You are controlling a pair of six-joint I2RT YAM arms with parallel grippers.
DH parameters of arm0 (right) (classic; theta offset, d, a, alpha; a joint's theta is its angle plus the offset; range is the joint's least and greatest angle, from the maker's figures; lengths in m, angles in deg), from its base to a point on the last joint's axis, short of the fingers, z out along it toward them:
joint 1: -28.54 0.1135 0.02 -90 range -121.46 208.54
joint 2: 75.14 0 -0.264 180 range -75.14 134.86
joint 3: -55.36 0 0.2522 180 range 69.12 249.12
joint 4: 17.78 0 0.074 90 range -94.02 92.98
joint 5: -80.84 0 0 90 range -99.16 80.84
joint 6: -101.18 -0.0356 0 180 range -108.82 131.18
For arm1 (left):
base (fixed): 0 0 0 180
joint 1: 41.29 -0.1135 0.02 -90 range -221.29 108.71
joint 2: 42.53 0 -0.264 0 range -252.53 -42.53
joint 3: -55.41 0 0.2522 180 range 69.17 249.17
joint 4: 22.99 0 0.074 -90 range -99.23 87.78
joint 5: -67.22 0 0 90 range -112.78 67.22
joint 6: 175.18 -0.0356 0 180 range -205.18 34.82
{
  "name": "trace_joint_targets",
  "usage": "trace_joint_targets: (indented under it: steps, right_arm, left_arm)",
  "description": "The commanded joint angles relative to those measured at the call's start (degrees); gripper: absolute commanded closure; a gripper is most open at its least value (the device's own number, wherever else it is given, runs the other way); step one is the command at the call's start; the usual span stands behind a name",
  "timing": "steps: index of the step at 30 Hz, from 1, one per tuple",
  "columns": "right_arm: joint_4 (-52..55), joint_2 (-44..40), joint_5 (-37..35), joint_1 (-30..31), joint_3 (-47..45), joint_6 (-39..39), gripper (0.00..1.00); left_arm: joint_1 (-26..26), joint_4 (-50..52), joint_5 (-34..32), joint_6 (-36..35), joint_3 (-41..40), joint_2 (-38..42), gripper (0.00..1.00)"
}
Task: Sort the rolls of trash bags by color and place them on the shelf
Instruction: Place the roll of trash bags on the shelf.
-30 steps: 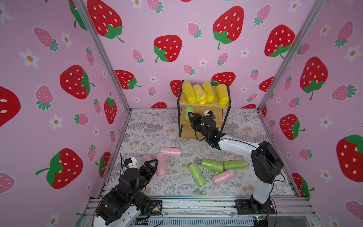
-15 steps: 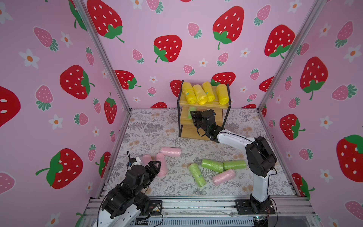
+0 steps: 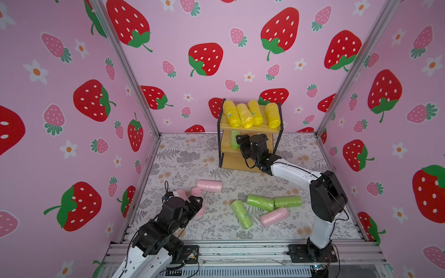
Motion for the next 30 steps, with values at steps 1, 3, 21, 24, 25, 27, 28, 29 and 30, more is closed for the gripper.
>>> trace_joint_targets:
  steps: [1,3,21,24,25,27,28,29,30]
  right_arm:
    - [3.83,-3.76,-2.31,0.14,-2.78,1.16,0.28]
    - [2.88,-5.41,-2.83,0.17,-5.26,0.53,0.27]
    - [1.37,-17.00,14.96,2.08,-17.35,11.24,0.28]
    - [8.51,-20.78,16.46,3.16,-17.57,16.51,0.28]
    - [10.63,-22.24,16.39,3.47,-17.81,18.47,0.28]
    - [16.25,-25.97,15.63,4.10,-18.60,22.96,0.28]
    - [18.44,-27.66,15.18,4.32,-19.19,24.84,0.28]
    - [21.19,-29.85,14.39,4.51,-20.02,26.82,0.28]
    - [23.73,-32.22,13.66,4.65,-21.05,28.56,0.28]
  left_arm:
    - [-0.07,-0.18,0.97,-1.41,1.33,-1.96,0.03]
    - [-0.12,0.33,0.75,-1.97,2.13,-3.12,0.03]
    - [-4.04,-0.12,1.79,-6.78,12.95,-28.39,0.00]
    - [-6.03,-2.34,5.26,-7.24,14.80,-34.90,0.00]
    - [-6.50,-2.86,5.93,-6.86,15.12,-36.80,0.00]
    - [-7.66,-4.51,7.84,-6.60,16.09,-41.17,0.01]
    - [-8.03,-5.16,8.19,-6.48,16.43,-43.00,0.01]
    - [-8.31,-5.65,8.41,-6.02,16.94,-45.04,0.02]
    - [-8.60,-5.94,8.60,-5.59,17.55,-46.90,0.03]
